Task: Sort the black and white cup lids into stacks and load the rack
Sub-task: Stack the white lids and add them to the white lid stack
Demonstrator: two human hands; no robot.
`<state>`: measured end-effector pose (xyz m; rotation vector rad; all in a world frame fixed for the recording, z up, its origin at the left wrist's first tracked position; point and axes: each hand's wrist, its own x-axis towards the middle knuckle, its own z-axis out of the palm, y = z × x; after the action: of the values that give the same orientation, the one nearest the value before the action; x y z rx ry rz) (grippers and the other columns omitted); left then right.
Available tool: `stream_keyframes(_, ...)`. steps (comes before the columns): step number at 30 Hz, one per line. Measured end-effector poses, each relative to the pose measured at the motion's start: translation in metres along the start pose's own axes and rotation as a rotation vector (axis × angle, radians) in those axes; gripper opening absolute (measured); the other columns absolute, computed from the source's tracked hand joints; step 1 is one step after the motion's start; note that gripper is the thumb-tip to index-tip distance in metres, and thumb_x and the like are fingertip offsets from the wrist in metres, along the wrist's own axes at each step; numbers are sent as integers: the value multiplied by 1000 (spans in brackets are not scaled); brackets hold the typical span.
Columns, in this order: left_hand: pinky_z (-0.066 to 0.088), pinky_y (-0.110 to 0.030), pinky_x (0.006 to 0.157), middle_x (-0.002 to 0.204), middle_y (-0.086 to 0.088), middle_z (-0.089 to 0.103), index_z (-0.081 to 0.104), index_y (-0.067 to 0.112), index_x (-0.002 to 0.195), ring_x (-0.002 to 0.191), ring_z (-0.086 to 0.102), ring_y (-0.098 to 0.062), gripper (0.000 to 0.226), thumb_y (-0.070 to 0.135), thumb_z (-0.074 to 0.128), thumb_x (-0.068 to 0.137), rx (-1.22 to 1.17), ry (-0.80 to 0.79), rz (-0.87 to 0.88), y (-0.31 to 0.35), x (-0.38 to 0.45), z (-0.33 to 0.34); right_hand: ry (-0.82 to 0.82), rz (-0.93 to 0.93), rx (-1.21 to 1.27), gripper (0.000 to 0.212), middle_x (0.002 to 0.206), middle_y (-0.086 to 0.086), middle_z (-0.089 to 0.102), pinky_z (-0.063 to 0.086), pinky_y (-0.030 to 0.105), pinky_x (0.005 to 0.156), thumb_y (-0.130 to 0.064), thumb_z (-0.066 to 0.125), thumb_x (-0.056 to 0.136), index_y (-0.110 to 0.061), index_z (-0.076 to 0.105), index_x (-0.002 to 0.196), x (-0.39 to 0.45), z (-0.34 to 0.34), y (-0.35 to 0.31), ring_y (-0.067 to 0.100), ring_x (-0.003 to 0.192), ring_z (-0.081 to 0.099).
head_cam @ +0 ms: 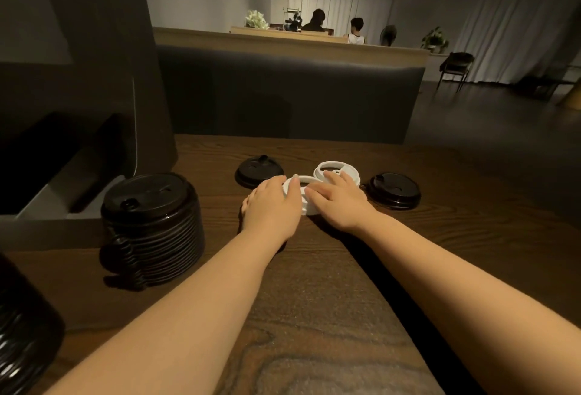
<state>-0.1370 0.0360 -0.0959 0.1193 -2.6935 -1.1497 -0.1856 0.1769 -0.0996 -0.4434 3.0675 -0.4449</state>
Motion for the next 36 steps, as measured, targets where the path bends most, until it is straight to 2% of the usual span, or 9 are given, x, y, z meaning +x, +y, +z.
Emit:
stream_keyframes(4,33,-45,111,147,0,43,38,27,145,137,36,-25,51,49,33,99,-27,-129,4,-2,-13,-6,78,-72,52,47,146,3,40,27,44,112,-47,35,98,-26,46,138,-48,-6,-9,22,136,30)
stream_keyframes(9,25,-45,114,142,-6,50,49,19,138,133,41,-27,52,45,20,103,4,-304,-42,21,-27,-11,129,-84,106,36,99,-1,57,44,32,80,-47,45,95,-14,58,103,-100,-17,-21,14,90,50)
stream_keyframes(14,25,-44,114,145,-3,46,46,22,141,137,37,-26,59,54,17,101,-15,-410,-14,18,-49,-18,256,38,556,40,83,7,63,45,37,75,-39,44,97,-6,63,84,-122,-17,-27,21,81,58)
stream_keyframes(18,20,-46,116,128,11,60,59,36,125,129,44,-19,62,76,32,85,-68,-468,70,9,-62,-22,392,117,639,18,106,-14,61,48,31,88,-34,52,95,-23,62,106,-113,-15,-12,9,100,58)
stream_keyframes(23,21,-52,115,120,19,59,57,46,117,127,45,-16,44,68,48,80,179,-519,297,3,-66,-26,80,26,355,38,146,-14,41,27,32,112,-37,43,100,-29,52,136,-108,-18,6,8,138,31)
stream_keyframes(26,44,-40,100,103,20,59,61,36,109,102,56,-7,31,54,60,84,30,-498,217,0,-62,-35,177,45,77,36,121,-4,62,44,33,93,-41,40,99,-24,67,117,-110,-25,13,15,113,52)
stream_keyframes(28,44,-32,98,105,19,53,58,32,113,105,52,-6,32,43,66,85,-14,-433,170,-1,-62,-37,303,66,-2,36,104,-2,58,42,28,83,-44,46,96,-21,66,115,-112,-28,17,15,102,49)
stream_keyframes(30,42,-32,101,117,15,53,55,31,118,115,49,-9,38,42,68,84,-31,-397,162,-3,-63,-35,304,74,107,45,127,0,50,33,29,98,-44,51,94,-22,54,132,-113,-27,22,16,123,38)
stream_keyframes(36,37,-37,109,141,9,47,43,27,140,132,42,-13,54,52,51,92,-9,-411,194,-3,-65,-29,-63,65,305,76,159,-9,12,18,41,117,-56,55,87,-34,20,150,-112,-28,25,14,146,10)
